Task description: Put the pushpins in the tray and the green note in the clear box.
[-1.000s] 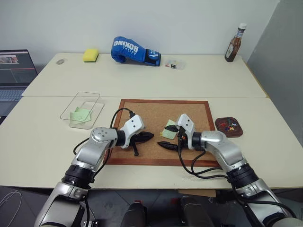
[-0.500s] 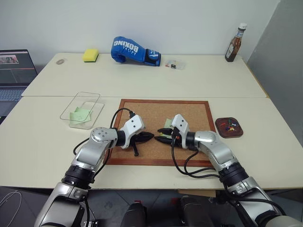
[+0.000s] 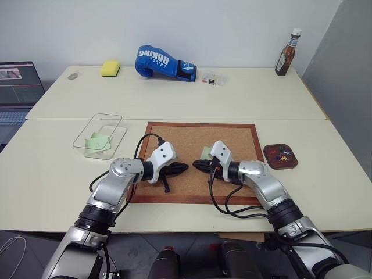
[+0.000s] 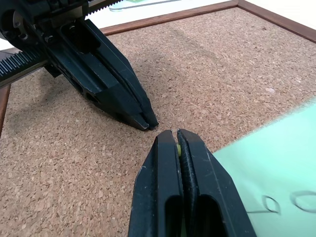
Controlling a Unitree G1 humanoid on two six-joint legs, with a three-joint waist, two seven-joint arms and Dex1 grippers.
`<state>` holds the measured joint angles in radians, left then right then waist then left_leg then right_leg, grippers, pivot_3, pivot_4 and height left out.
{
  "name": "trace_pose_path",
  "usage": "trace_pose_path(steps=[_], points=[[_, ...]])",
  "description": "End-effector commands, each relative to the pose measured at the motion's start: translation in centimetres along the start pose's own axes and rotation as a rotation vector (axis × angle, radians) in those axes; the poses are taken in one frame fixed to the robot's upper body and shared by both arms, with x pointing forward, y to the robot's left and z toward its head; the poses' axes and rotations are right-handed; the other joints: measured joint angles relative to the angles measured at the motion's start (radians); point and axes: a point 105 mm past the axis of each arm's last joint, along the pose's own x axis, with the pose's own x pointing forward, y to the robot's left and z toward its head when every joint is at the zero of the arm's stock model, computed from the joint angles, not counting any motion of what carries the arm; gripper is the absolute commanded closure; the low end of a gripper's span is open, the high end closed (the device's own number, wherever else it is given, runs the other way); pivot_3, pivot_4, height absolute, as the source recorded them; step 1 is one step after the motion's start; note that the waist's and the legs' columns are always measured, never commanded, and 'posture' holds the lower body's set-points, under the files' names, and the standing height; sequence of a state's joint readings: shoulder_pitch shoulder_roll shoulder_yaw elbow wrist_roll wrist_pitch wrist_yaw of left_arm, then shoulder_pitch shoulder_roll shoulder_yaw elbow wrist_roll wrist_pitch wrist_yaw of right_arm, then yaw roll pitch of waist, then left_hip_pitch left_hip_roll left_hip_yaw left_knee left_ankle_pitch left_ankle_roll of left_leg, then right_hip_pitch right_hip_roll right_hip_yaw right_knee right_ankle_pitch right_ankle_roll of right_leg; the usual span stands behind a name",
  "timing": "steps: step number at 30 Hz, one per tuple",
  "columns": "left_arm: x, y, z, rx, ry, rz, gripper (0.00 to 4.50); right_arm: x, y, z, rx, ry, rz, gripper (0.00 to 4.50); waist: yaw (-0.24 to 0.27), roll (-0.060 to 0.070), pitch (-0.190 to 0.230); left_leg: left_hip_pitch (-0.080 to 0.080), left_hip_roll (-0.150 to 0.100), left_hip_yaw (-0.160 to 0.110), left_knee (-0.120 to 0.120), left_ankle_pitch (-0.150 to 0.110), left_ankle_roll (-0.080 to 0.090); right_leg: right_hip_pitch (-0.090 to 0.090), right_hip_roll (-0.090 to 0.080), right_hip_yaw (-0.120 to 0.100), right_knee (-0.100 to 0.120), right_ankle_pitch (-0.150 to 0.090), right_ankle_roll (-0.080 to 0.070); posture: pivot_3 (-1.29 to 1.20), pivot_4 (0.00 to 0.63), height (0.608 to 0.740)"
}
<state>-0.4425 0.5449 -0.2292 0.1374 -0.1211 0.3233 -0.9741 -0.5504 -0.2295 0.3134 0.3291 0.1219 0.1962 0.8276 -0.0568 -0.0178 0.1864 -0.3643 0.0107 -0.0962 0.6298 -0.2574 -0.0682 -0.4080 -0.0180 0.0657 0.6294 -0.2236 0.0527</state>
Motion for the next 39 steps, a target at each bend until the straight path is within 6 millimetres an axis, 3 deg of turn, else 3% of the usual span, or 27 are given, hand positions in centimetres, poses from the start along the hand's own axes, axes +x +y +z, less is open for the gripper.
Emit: trace_pose_path(steps=[1, 12, 17, 22, 26, 31, 34, 39], points=[[0.2, -0.8, -3.6, -0.082, 0.129, -0.004, 4.5, -1.0, -0.9, 2.4, -0.043, -0.064, -0.025, 4.5, 0.0, 0.0, 0.0, 0.0, 0.0, 0.0, 0.0, 0.0, 0.0, 0.0, 0.0, 0.0, 0.0, 0.0, 0.0, 0.0, 0.15, 0.74], [0.5, -1.5, -3.9, -0.091, 0.135, -0.015, 4.5, -2.5, -1.6, 5.9, -0.076, -0.128, -0.058, 4.5, 0.003, 0.0, 0.0, -0.001, -0.001, -0.001, -0.001, 0.0, 0.0, 0.0, 0.0, 0.0, 0.0, 0.0, 0.0, 0.0, 0.15, 0.74], [0.7, -1.4, -3.6, -0.107, 0.114, -0.007, 4.5, -2.5, -1.8, 5.7, -0.107, -0.107, -0.066, 4.5, 0.003, 0.0, 0.0, -0.001, -0.001, -0.001, -0.001, 0.0, 0.0, 0.0, 0.0, 0.0, 0.0, 0.0, 0.0, 0.0, 0.15, 0.74], [0.3, -1.2, -2.0, -0.182, 0.012, 0.006, 4.5, -3.0, -2.2, 6.0, -0.131, -0.107, -0.078, 4.5, 0.004, 0.0, 0.0, -0.001, -0.001, -0.001, -0.001, 0.0, 0.0, 0.001, 0.0, 0.0, 0.0, 0.0, 0.0, 0.0, 0.15, 0.74], [-0.4, -1.2, -0.1, -0.284, -0.1, -0.002, 3.95, -3.5, -3.1, 7.0, -0.124, -0.129, -0.124, 4.5, -0.001, 0.0, 0.0, -0.001, -0.001, -0.001, -0.001, 0.0, 0.0, 0.0, 0.0, 0.0, 0.0, 0.0, 0.0, 0.0, 0.15, 0.74], [-1.7, -0.4, 3.3, -0.365, -0.273, 0.023, 3.04, -4.5, -4.6, 10.0, -0.051, -0.21, -0.209, 4.5, -0.001, 0.0, 0.001, -0.007, -0.001, -0.002, -0.002, 0.0, 0.0, -0.005, 0.0, -0.001, 0.0, 0.004, 0.006, 0.0, 0.15, 0.74], [-1.9, -0.3, 3.9, -0.373, -0.305, 0.029, 2.54, -5.1, -4.9, 11.0, -0.003, -0.237, -0.227, 4.5, 0.001, 0.0, 0.001, -0.019, -0.001, -0.003, -0.001, 0.0, -0.001, -0.016, 0.0, -0.001, 0.003, 0.005, 0.006, 0.0, 0.15, 0.74], [-1.8, -0.2, 4.9, -0.392, -0.382, 0.045, 1.65, -6.1, -5.4, 12.0, 0.142, -0.273, -0.252, 4.5, 0.003, 0.0, 0.001, -0.019, -0.001, -0.004, -0.001, 0.0, -0.001, -0.016, -0.001, -0.002, 0.001, 0.005, 0.005, 0.0, 0.15, 0.74]])
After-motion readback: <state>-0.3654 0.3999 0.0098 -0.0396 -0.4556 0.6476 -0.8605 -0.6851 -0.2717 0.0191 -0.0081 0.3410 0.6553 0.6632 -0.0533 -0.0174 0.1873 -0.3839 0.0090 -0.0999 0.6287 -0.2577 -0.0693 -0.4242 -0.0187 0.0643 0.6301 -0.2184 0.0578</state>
